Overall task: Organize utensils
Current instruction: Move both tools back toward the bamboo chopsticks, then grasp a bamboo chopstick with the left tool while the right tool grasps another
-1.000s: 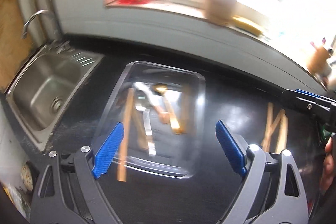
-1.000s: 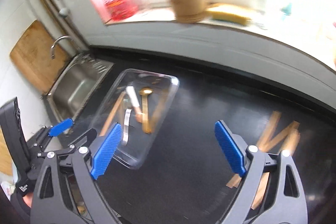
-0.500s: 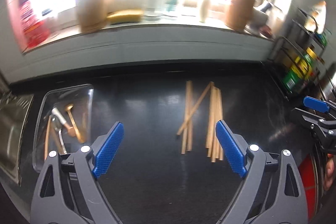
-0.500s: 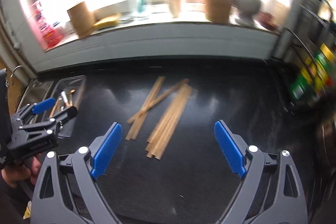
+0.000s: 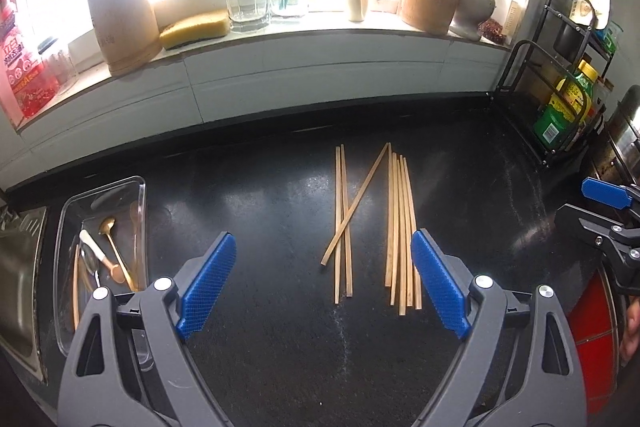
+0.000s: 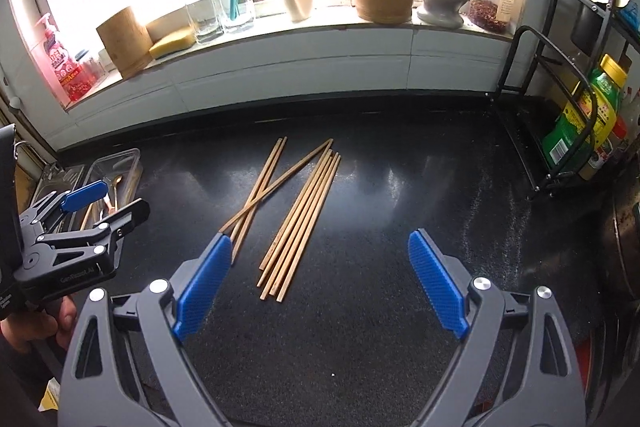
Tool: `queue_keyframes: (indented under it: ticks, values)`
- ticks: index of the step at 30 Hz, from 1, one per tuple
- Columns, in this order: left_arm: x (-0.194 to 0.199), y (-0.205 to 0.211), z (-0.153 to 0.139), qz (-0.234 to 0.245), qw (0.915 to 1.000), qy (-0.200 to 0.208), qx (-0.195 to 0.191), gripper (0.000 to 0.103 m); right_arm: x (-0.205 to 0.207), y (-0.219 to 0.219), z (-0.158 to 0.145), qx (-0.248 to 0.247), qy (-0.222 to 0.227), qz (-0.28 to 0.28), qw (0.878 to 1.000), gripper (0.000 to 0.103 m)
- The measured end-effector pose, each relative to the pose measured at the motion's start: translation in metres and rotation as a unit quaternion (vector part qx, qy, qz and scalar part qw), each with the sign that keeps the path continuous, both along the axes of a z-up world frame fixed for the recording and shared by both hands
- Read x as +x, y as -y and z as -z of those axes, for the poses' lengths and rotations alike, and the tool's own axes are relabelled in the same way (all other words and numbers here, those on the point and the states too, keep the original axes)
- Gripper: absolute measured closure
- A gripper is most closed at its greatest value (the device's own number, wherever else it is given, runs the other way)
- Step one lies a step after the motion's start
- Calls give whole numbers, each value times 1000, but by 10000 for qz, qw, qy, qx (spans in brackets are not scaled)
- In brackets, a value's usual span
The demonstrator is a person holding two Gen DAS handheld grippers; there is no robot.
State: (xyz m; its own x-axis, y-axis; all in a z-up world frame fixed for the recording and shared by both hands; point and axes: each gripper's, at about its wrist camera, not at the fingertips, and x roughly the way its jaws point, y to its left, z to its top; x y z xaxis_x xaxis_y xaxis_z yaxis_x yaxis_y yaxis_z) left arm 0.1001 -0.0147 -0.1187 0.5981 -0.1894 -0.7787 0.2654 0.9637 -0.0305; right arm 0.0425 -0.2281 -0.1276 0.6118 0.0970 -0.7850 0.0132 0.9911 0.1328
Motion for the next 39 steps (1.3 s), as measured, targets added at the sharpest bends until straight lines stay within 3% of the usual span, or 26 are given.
queue_keyframes:
  ticks: [9, 22, 28, 35, 39]
  values:
    - [69, 14, 72, 256, 9985, -352, 323, 16, 45, 3, 50, -150, -427, 148, 9989, 16]
    - [145, 20, 157, 478, 9926, -1063, 329, 16, 114, 6, 129, -245, -1109, 265, 9932, 16]
    - [147, 28, 169, 686, 9921, -841, 634, 16, 130, 3, 156, -264, -1399, 353, 9892, 16]
    - [145, 25, 170, 834, 9929, -622, 577, 18, 143, -8, 179, -439, -1621, 343, 9852, 16]
    - [144, 19, 168, 835, 9936, -525, 547, 26, 143, -11, 184, -399, -1588, 339, 9859, 16]
